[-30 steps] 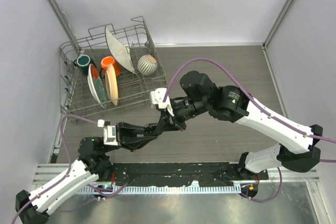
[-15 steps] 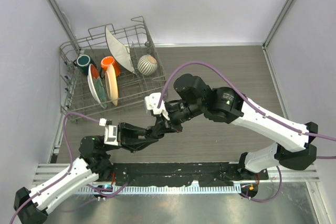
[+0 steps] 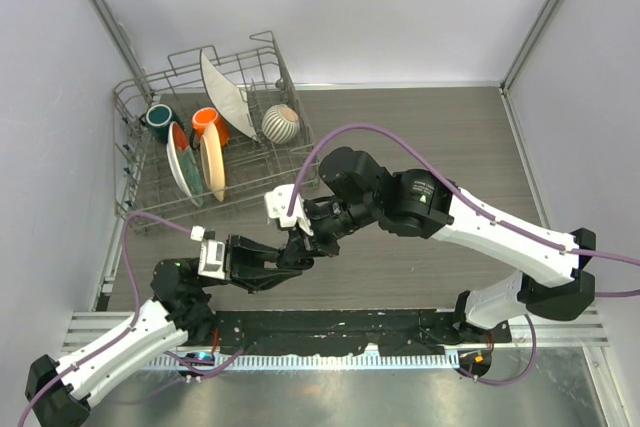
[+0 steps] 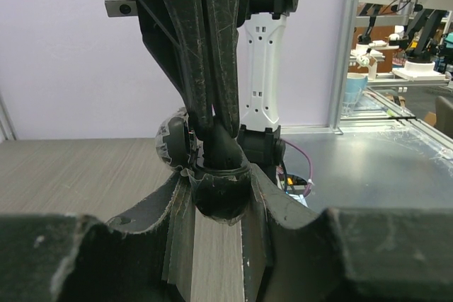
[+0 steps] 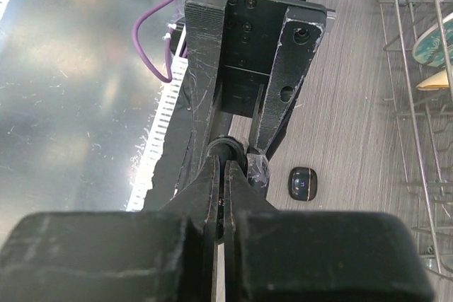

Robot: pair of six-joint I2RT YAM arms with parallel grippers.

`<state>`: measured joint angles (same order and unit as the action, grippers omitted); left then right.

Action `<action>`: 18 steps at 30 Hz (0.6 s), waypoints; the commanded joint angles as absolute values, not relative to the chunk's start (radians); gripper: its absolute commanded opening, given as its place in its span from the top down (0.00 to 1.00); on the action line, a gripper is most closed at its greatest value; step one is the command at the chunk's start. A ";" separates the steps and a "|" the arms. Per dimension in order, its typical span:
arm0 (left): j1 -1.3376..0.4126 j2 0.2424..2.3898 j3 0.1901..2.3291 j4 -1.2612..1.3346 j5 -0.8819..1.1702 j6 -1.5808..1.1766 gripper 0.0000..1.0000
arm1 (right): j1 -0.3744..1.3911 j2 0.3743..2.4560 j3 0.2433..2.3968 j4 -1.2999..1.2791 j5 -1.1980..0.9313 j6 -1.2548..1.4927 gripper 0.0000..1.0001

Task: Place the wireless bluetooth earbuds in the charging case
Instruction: Place the earbud in the charging case.

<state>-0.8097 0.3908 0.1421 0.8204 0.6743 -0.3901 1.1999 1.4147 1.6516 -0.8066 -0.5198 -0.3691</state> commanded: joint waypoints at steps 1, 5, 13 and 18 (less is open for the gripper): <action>-0.813 0.379 0.183 0.911 0.663 -0.387 1.00 | 1.226 1.439 1.693 -0.821 -0.424 -0.385 0.99; -0.813 0.354 0.172 0.910 0.609 -0.362 1.00 | 1.273 1.460 1.694 -0.850 -0.289 -0.370 0.99; -0.813 0.302 0.156 0.893 0.568 -0.341 1.00 | 1.313 1.460 1.677 -0.848 -0.196 -0.339 0.92; -0.813 0.285 0.156 0.874 0.560 -0.336 1.00 | 1.313 1.431 1.669 -0.815 -0.204 -0.328 0.76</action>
